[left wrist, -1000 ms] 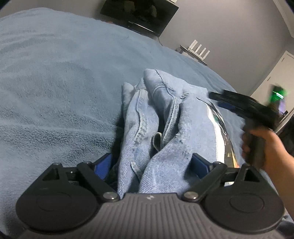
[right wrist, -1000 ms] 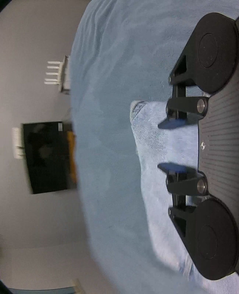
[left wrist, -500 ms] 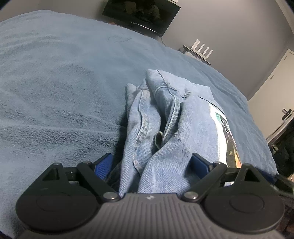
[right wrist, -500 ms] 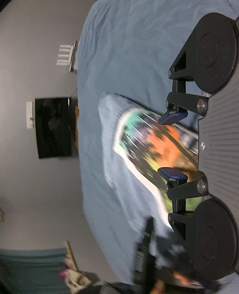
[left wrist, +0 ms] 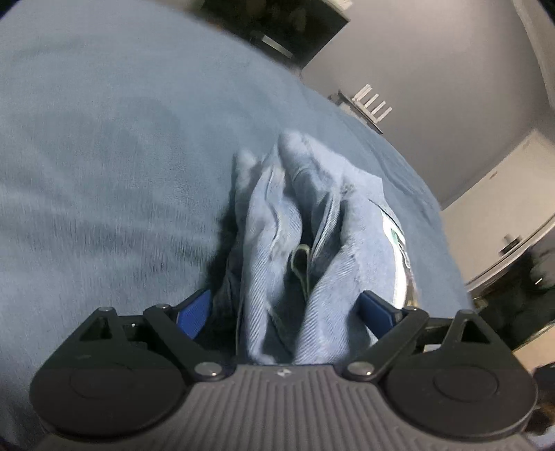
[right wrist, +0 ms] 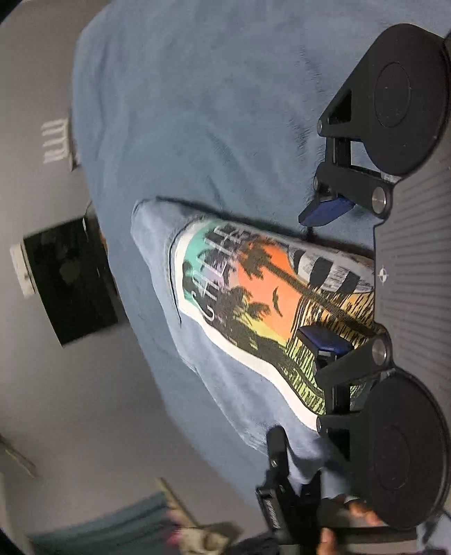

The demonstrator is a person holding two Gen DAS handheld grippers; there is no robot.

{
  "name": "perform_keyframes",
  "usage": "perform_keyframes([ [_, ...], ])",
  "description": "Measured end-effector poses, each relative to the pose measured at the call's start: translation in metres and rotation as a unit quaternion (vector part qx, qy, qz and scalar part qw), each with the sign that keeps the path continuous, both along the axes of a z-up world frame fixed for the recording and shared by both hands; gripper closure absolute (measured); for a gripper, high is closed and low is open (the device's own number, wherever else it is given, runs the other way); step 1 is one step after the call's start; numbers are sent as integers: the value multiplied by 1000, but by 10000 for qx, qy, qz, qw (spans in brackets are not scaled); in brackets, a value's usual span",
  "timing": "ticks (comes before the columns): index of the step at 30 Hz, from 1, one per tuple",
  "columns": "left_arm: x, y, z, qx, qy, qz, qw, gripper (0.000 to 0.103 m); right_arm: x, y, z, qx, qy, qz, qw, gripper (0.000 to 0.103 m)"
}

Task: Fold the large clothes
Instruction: 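Hold the denim bundle with the left gripper while the right gripper moves over the jacket sleeve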

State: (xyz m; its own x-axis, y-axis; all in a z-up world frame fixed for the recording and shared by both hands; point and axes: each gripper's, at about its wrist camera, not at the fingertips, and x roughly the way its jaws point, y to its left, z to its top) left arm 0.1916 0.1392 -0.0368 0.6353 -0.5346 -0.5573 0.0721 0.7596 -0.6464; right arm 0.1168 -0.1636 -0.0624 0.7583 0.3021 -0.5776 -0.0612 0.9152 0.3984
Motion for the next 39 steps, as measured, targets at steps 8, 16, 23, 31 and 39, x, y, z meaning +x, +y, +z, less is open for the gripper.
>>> perform_keyframes([
  [8, 4, 21, -16, -674, 584, -193, 9958, 11, 5, -15, -10, 948, 424, -17, 9946, 20],
  [16, -4, 32, 0, -287, 505, -298, 9979, 11, 10, -14, -20, 1154, 557, 72, 9917, 16],
  [23, 6, 42, -30, -1132, 1087, -308, 9871, 7, 14, -12, -23, 1229, 566, 71, 9908, 13],
  [31, 14, 24, -46, -1585, 990, -478, 9812, 6, 17, -12, -26, 1343, 581, 51, 9892, 12],
  [39, 25, 2, -57, -1531, 554, -621, 9847, 6, 21, -16, -31, 1557, 643, -33, 9857, 12],
])
